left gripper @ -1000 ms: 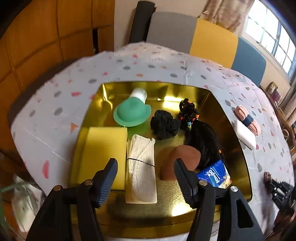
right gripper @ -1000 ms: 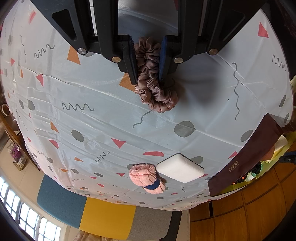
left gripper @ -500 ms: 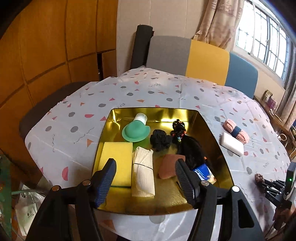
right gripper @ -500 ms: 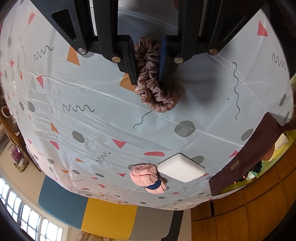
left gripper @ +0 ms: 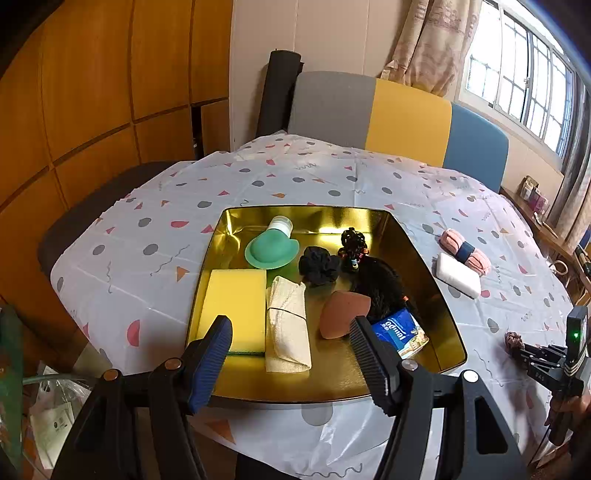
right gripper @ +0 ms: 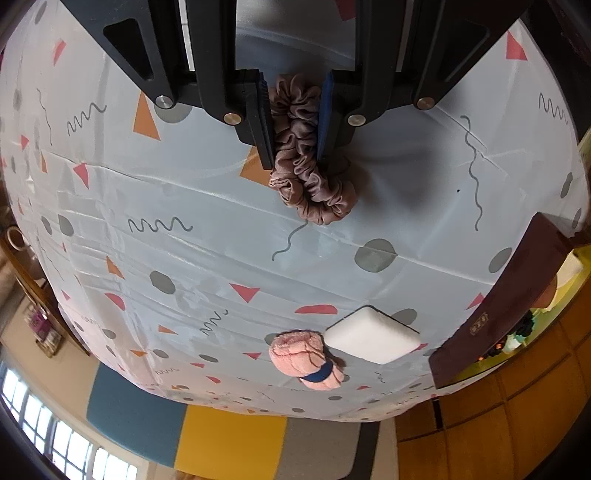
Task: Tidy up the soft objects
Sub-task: 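Carry the mauve scrunchie over the gold tray with the right tool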
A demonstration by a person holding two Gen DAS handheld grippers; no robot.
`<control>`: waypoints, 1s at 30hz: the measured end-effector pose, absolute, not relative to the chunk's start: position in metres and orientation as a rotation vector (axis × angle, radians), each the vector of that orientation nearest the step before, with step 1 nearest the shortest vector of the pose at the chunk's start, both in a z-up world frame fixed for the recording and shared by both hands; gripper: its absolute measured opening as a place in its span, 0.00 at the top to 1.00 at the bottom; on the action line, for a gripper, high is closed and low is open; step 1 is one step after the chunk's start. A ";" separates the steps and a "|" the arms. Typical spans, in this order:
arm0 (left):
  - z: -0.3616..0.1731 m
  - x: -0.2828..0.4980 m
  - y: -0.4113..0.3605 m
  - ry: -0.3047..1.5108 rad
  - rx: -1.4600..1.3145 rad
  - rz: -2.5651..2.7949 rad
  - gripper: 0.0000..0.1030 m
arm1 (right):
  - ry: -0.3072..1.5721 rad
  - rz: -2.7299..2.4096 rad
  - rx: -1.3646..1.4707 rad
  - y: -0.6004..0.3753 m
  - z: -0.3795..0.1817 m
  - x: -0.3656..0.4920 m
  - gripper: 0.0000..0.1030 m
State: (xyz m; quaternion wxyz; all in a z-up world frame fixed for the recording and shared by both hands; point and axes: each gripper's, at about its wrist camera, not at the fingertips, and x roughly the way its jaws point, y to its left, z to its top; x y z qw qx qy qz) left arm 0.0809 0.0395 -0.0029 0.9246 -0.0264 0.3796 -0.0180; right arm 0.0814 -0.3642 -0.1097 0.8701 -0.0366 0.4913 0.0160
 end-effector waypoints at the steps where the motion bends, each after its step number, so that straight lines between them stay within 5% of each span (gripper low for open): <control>1: -0.004 0.080 0.041 0.781 -0.059 -0.035 0.35 | 1.030 0.026 -0.073 -0.364 -0.110 0.082 0.79; 30: -0.020 0.070 0.078 0.799 -0.104 0.007 0.35 | 0.968 -0.030 0.144 -0.323 -0.064 0.092 0.81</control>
